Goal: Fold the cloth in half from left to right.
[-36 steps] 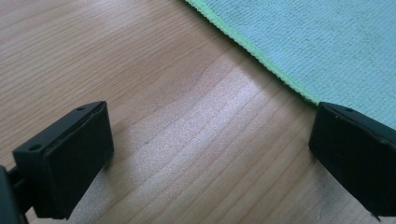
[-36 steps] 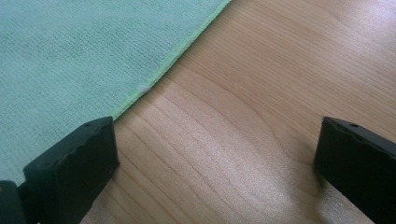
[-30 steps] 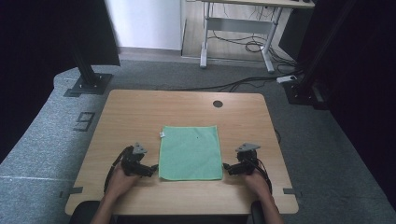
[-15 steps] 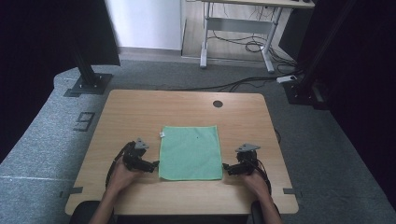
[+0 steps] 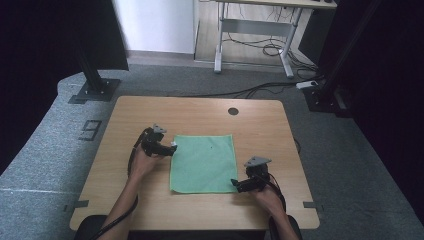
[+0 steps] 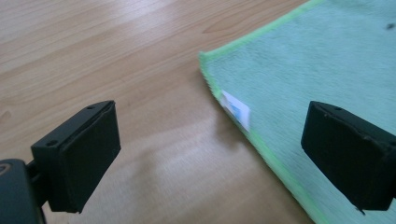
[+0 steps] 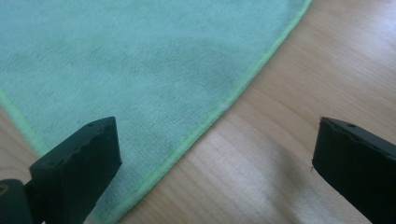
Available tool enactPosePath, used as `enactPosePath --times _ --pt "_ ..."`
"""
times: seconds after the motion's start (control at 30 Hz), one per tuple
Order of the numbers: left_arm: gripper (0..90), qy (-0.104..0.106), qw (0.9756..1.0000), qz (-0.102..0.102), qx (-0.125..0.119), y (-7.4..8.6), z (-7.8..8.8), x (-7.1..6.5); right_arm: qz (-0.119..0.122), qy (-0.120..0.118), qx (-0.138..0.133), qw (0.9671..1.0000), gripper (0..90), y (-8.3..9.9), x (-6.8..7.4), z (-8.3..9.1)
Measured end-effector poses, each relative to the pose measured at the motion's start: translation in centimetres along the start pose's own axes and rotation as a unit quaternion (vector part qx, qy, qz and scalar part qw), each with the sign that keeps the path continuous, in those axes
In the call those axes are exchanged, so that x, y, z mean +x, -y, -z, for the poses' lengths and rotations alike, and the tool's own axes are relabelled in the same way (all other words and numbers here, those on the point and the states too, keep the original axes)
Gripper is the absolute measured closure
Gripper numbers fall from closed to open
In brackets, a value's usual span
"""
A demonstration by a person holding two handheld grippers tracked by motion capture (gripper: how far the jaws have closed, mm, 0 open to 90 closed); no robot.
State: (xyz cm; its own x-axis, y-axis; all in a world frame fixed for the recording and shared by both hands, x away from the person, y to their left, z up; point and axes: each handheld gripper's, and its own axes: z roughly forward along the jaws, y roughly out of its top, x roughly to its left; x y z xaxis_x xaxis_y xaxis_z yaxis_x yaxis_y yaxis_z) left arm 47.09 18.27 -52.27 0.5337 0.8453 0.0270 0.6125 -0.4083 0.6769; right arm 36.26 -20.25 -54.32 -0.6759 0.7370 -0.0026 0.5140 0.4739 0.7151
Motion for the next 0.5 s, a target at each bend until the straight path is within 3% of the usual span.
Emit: enactPosePath --times 0.2,0.5 --pt "4.4 -0.005 0.9999 0.012 -0.005 -0.5 -0.5 0.4 0.013 0.011 0.029 0.9994 0.7 0.3 0.1 -0.5" --pt "4.5 -0.013 0.9999 0.006 -0.002 -1.6 -1.6 0.5 -0.016 0.024 0.037 0.9989 0.8 0.8 -1.8 0.0"
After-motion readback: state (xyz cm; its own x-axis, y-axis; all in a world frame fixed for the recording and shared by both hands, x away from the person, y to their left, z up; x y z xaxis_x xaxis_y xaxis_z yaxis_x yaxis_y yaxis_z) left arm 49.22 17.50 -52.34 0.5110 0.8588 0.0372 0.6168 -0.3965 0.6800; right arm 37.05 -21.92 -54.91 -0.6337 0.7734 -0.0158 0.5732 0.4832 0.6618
